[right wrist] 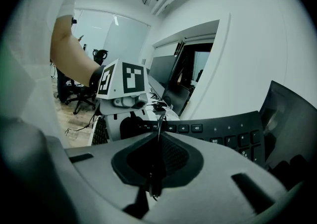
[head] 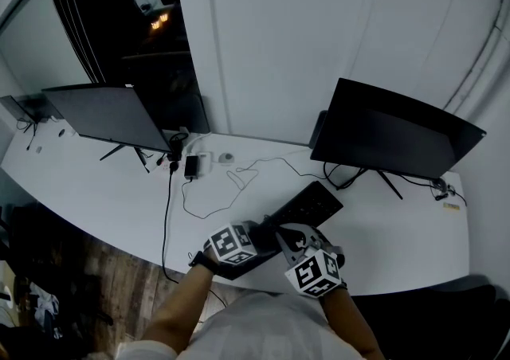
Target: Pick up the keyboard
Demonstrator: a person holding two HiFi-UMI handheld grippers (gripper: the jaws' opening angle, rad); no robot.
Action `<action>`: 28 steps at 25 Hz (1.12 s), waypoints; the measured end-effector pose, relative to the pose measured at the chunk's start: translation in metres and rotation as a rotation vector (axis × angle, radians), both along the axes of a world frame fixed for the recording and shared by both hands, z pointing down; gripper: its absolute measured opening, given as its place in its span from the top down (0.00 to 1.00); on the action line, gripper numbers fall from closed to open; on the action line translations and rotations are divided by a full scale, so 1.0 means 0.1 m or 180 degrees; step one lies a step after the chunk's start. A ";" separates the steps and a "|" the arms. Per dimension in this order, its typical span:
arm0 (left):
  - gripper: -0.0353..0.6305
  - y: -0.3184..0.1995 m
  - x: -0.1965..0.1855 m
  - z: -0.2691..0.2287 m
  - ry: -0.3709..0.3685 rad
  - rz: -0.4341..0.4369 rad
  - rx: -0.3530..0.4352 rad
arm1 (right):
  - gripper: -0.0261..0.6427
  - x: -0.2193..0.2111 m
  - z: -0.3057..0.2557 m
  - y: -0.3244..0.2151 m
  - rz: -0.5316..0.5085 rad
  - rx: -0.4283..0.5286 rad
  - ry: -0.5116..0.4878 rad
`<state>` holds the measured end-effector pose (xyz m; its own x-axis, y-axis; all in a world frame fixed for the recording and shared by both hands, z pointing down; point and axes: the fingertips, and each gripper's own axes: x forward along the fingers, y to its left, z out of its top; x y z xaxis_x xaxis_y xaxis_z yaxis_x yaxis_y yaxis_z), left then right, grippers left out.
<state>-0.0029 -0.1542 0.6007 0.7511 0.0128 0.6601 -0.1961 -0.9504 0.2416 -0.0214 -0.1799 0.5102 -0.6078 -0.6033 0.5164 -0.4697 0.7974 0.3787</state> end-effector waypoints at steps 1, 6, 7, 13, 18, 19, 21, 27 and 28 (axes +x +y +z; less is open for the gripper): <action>0.73 0.00 0.00 -0.01 0.0003 0.0003 -0.0021 | 0.94 0.01 0.00 0.00 -0.0006 0.0001 0.0003; 0.82 0.02 0.04 -0.06 0.0038 -0.0015 -0.0130 | 0.94 0.05 0.00 0.02 -0.0046 0.0005 -0.0023; 0.82 0.03 0.05 -0.07 0.0049 -0.0027 -0.0140 | 0.94 0.07 -0.02 0.02 -0.0056 0.0015 -0.0037; 0.83 0.02 0.12 -0.11 0.0026 -0.0101 -0.0160 | 0.94 0.14 -0.04 0.05 -0.0138 0.0084 0.0027; 0.84 -0.01 0.11 -0.10 -0.0013 -0.0221 -0.0176 | 0.92 0.17 -0.03 0.06 -0.0122 0.0092 0.0086; 0.84 -0.02 0.10 -0.10 -0.0013 -0.0259 -0.0184 | 0.91 0.18 -0.03 0.06 -0.0111 0.0090 0.0101; 0.85 -0.05 0.07 -0.12 0.0008 -0.0361 -0.0198 | 0.88 0.21 -0.04 0.06 -0.0069 0.0078 0.0092; 0.85 -0.21 -0.07 -0.24 0.0243 -0.0858 -0.0189 | 0.88 0.39 -0.13 0.03 0.0208 -0.0044 -0.0282; 0.85 -0.23 -0.10 -0.26 0.0288 -0.0937 -0.0184 | 0.88 0.42 -0.14 0.02 0.0267 -0.0090 -0.0404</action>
